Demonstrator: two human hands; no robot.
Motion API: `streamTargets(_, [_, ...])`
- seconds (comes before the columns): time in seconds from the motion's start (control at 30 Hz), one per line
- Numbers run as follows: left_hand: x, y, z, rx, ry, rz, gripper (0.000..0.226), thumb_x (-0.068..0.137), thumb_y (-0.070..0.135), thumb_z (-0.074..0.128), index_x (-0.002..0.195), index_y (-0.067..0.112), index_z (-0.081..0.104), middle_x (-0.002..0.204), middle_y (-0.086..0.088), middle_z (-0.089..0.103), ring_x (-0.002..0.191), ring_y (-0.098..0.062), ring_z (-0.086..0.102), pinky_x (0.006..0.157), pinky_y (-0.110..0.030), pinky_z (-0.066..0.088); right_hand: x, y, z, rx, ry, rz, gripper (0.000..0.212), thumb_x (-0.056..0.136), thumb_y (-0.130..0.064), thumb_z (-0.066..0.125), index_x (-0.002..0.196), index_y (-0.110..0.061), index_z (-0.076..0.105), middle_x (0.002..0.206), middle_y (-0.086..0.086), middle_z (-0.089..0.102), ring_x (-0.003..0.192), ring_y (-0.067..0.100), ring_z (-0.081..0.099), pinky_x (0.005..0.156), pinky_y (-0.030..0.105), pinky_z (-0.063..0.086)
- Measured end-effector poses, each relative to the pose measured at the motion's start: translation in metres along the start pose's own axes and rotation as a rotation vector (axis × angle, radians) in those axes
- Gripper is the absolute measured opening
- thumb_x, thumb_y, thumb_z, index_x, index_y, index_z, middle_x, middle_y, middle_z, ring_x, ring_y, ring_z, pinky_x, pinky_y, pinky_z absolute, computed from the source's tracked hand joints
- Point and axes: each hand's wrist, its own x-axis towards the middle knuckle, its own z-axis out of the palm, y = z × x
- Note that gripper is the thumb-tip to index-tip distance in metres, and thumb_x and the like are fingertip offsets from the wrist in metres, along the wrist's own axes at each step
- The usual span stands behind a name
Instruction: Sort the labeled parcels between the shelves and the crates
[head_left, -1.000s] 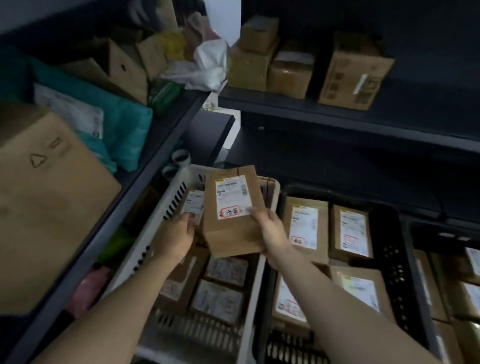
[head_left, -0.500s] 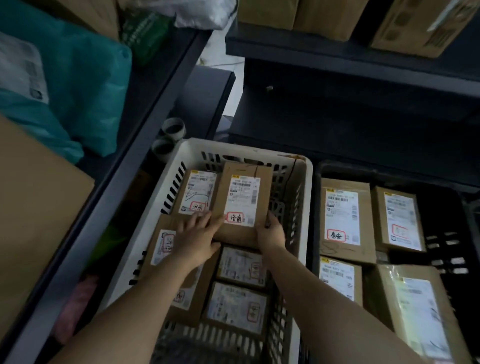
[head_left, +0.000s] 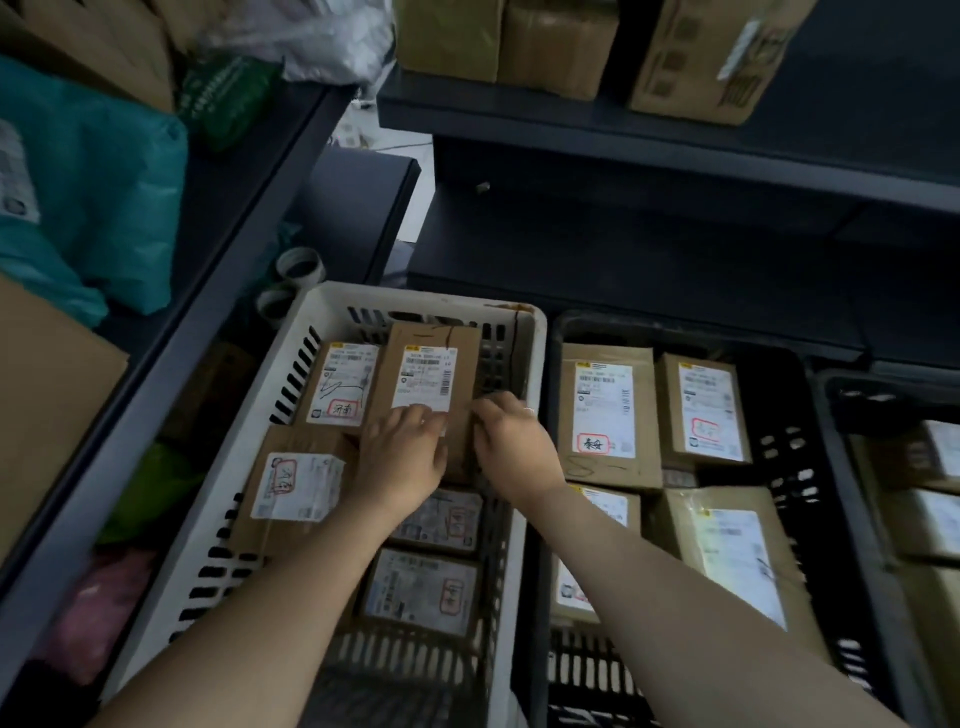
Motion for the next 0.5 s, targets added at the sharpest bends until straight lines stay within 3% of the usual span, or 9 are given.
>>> streamTargets(0.17, [-0.021, 0.070, -0.008, -0.094, 0.072, 0.083, 0.038, 0.091, 0.019, 0.050, 0.129, 0.020, 0.052, 0.123, -0.002, 0.053, 0.118, -0.025, 0.046, 0.095, -0.036, 0.039, -0.056, 0.040, -0.049, -0.100, 0.070, 0.001, 0.038, 0.092, -0.011, 0.049, 0.128, -0.012, 0.060, 0.124, 0.012, 0.058, 0.118, 0.036, 0.048, 0.091, 0.043, 0.045])
streamTargets(0.3, [-0.039, 0.141, 0.010, -0.186, 0.063, 0.170, 0.038, 0.087, 0.013, 0.054, 0.124, 0.015, 0.058, 0.117, -0.007, 0.057, 0.112, -0.030, 0.051, 0.095, -0.038, 0.044, -0.116, 0.113, -0.077, -0.187, 0.000, 0.261, 0.045, 0.094, -0.020, 0.046, 0.138, -0.018, 0.046, 0.141, 0.009, 0.042, 0.128, 0.032, 0.037, 0.103, 0.038, 0.036])
streamTargets(0.4, [-0.056, 0.192, 0.037, -0.174, -0.100, 0.134, 0.045, 0.090, 0.021, 0.052, 0.135, 0.018, 0.046, 0.133, -0.006, 0.046, 0.123, -0.028, 0.044, 0.102, -0.037, 0.039, -0.159, 0.167, -0.084, -0.221, -0.110, 0.524, 0.058, 0.092, -0.035, 0.052, 0.145, -0.021, 0.032, 0.149, 0.016, 0.028, 0.135, 0.038, 0.029, 0.106, 0.041, 0.033])
streamTargets(0.5, [-0.070, 0.221, 0.067, -0.053, -0.313, 0.048, 0.058, 0.093, 0.032, 0.049, 0.146, 0.024, 0.026, 0.151, -0.008, 0.025, 0.138, -0.030, 0.024, 0.111, -0.038, 0.029, -0.186, 0.202, -0.082, -0.062, -0.232, 0.732, 0.082, 0.088, -0.048, 0.059, 0.152, -0.026, 0.013, 0.156, 0.020, 0.007, 0.141, 0.044, 0.015, 0.109, 0.048, 0.033])
